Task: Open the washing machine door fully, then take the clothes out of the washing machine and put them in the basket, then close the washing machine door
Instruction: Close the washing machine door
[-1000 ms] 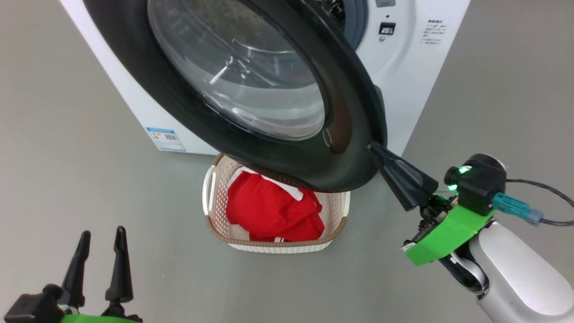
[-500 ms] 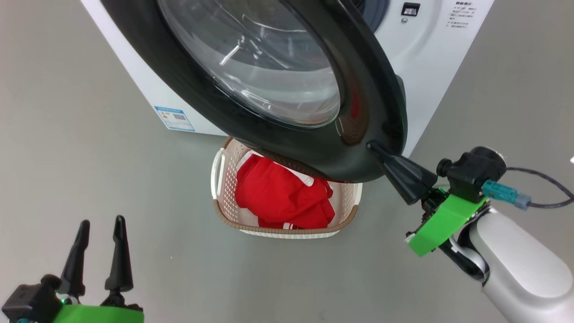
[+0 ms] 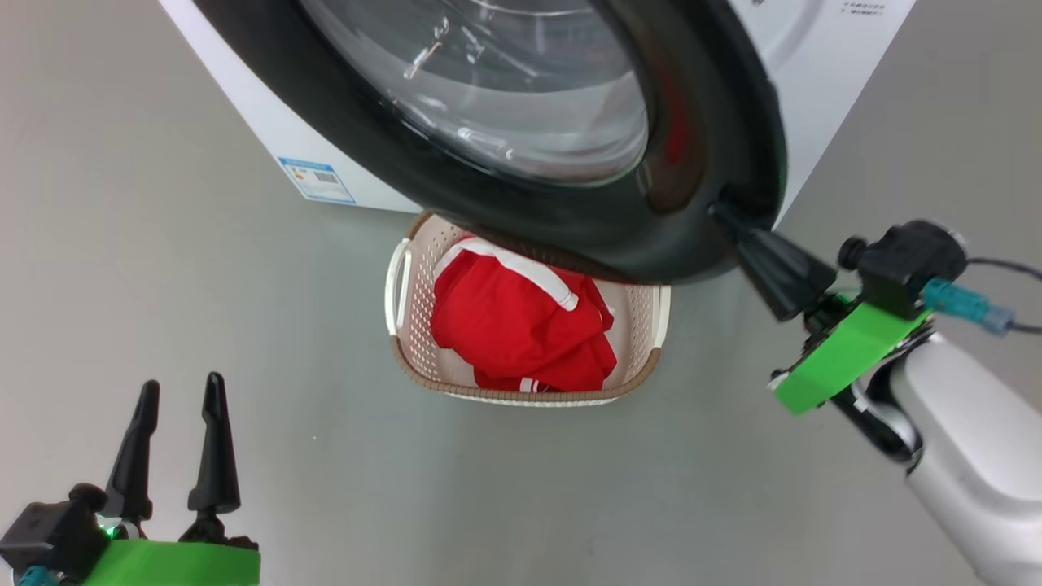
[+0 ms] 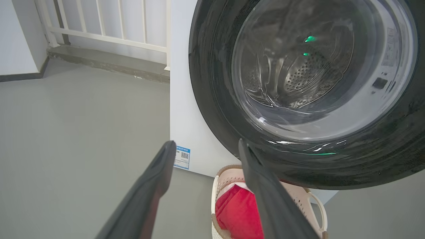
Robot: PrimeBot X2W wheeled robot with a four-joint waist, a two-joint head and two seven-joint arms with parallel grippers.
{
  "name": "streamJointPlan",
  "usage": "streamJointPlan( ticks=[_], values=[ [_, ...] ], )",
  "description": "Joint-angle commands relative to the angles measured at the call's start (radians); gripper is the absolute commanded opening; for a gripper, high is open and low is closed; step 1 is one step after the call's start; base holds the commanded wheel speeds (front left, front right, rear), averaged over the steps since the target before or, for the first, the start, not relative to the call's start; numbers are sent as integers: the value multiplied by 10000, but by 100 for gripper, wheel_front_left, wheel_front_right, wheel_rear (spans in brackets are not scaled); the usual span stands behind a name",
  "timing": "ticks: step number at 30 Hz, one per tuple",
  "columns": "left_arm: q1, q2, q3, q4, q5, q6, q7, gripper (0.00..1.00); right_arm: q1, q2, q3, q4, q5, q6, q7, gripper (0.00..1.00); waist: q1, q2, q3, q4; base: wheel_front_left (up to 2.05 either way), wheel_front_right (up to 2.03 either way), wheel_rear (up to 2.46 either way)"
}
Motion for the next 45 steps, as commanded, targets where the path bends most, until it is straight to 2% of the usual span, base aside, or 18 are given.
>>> streamJointPlan(
  ticks=[1,16,28,36,45],
  values=[
    [-275,197,348,-284,-8,-31,-93,100,-168,-195,-142,-139,82,12,-48,0,0,0,163,30,0,0,0],
    [-821,123,256,-437,-20,-31,-93,100,-1825,-766,-1027,333,218,12,-48,0,0,0,1334,394,0,0,0],
    [-982,14,247,-440,-39,-31,-93,100,-3483,-1357,-837,1212,432,12,-48,0,0,0,1681,728,0,0,0],
    [-987,-44,201,-365,-30,-31,-93,100,-4323,-1292,-908,2225,452,12,-48,0,0,0,1620,802,0,0,0],
    [-920,-38,234,-343,-28,-31,-93,100,-4169,-1048,-1099,2648,275,12,-48,0,0,0,1493,704,0,0,0]
  ],
)
